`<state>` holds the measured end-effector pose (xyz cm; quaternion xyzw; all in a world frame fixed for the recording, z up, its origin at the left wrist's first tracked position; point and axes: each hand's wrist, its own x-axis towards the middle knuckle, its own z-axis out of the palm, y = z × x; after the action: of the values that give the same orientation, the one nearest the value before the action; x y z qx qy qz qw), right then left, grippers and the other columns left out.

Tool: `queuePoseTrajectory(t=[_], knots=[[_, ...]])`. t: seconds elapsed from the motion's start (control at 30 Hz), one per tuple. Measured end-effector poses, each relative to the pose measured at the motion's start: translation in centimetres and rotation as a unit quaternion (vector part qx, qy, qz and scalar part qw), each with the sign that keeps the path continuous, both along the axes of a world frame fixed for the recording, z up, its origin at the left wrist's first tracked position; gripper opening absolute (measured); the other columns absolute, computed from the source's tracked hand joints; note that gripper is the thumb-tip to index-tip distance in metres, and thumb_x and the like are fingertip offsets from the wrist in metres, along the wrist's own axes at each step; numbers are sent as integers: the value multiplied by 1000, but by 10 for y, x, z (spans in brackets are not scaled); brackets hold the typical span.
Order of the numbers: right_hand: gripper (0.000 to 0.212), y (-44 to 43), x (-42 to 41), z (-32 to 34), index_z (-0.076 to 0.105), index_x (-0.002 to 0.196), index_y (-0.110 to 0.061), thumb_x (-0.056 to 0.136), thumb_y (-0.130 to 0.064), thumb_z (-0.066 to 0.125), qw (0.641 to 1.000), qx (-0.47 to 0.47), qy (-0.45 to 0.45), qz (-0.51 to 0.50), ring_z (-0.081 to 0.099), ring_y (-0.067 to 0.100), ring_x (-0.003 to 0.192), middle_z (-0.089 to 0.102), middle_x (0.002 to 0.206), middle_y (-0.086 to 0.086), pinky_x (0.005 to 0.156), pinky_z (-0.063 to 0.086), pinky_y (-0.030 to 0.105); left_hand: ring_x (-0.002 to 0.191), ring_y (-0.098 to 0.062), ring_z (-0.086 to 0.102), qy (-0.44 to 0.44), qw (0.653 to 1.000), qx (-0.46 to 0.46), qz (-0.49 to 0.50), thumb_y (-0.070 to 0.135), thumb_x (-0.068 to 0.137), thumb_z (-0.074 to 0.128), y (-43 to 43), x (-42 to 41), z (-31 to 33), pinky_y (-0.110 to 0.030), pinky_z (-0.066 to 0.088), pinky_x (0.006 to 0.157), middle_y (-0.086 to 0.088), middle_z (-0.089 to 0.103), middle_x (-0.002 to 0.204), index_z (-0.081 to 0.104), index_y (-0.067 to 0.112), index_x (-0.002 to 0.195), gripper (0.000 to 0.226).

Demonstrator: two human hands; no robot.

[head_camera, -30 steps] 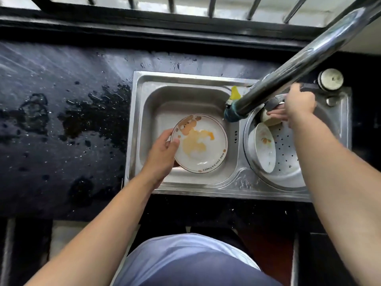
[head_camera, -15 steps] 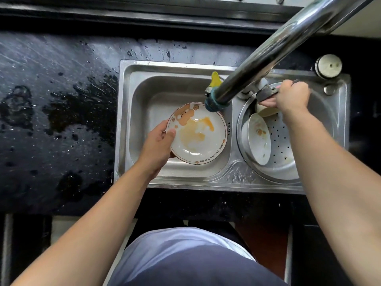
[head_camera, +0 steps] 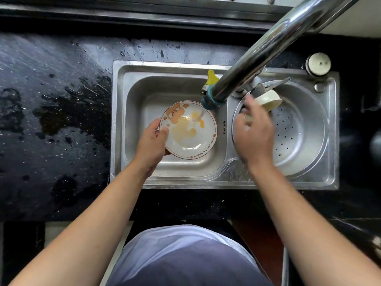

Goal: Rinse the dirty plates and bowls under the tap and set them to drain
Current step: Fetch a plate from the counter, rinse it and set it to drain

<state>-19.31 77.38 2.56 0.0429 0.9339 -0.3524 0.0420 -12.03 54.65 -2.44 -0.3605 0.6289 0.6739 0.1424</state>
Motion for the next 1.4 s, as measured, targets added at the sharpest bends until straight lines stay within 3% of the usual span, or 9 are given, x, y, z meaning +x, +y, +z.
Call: queuePoseTrajectory(t=[0.13, 0.23, 0.4, 0.53, 0.63, 0.8, 1.0, 1.2, 1.4], knots=[[48, -58, 52, 2, 61, 137, -10, 93, -26, 54, 962, 43, -87, 254, 48, 27, 138, 52, 152, 12, 112, 42, 37, 89, -17, 75, 12, 1000, 2, -15, 12, 110, 42, -1, -1, 2, -32, 62, 64, -5, 78, 105, 63, 20, 132, 31], [60, -90, 40, -5, 39, 152, -4, 97, -25, 51, 938, 97, -168, 286, 21, 36, 154, 23, 167, 20, 123, 26, 45, 88, -21, 75, 26, 999, 6, -34, 11, 108, 44, 3, -4, 4, -38, 62, 65, -9, 79, 103, 65, 22, 129, 32], [61, -87, 40, -8, 34, 156, -4, 99, -23, 42, 876, 103, -166, 440, 18, 28, 157, 23, 169, 12, 125, 22, 47, 102, -28, 76, 22, 1000, 3, 3, 9, 104, 46, -2, -7, 1, -43, 64, 72, -13, 78, 111, 66, 18, 124, 31], [53, -61, 40, -13, 41, 149, -6, 101, -29, 40, 898, 174, -209, 345, 30, 30, 151, 29, 165, 13, 118, 36, 45, 99, -18, 74, 9, 1000, 1, -4, 14, 107, 44, -7, -5, -4, -32, 63, 63, -3, 76, 112, 62, 23, 130, 31], [63, -85, 32, -13, 28, 155, -1, 103, -32, 42, 923, 144, -164, 316, 23, 35, 153, 19, 167, 20, 122, 28, 47, 87, -14, 76, 22, 999, 23, -40, 10, 107, 45, -1, -2, -4, -31, 62, 64, -2, 79, 102, 62, 22, 133, 33], [61, -73, 55, -13, 34, 158, -9, 104, -36, 43, 879, 112, -129, 446, 16, 21, 158, 26, 169, 5, 128, 14, 43, 98, -19, 77, 30, 999, 39, 4, 11, 107, 48, -10, -3, -4, -31, 62, 65, -4, 79, 112, 62, 20, 132, 30], [63, -76, 44, -22, 26, 157, -1, 107, -37, 38, 933, 133, -168, 290, 12, 32, 157, 19, 168, 21, 128, 12, 44, 92, -15, 75, 46, 998, 10, -44, 9, 109, 43, -3, 4, -3, -35, 64, 69, 2, 78, 106, 60, 25, 131, 32], [58, -71, 77, -22, 33, 158, -6, 107, -33, 35, 872, 104, -121, 462, 12, 23, 159, 20, 170, 9, 128, 12, 47, 104, -11, 74, 37, 999, -25, -3, 11, 104, 45, -18, 6, -2, -25, 59, 74, 6, 78, 112, 66, 34, 120, 35], [78, -82, 50, -35, 12, 161, 1, 106, -50, 33, 915, 158, -201, 312, 2, 34, 159, 7, 170, 21, 128, 9, 45, 106, -12, 72, 40, 997, -37, -61, 17, 100, 47, -5, 11, -5, -28, 60, 81, 5, 76, 116, 63, 27, 133, 37]])
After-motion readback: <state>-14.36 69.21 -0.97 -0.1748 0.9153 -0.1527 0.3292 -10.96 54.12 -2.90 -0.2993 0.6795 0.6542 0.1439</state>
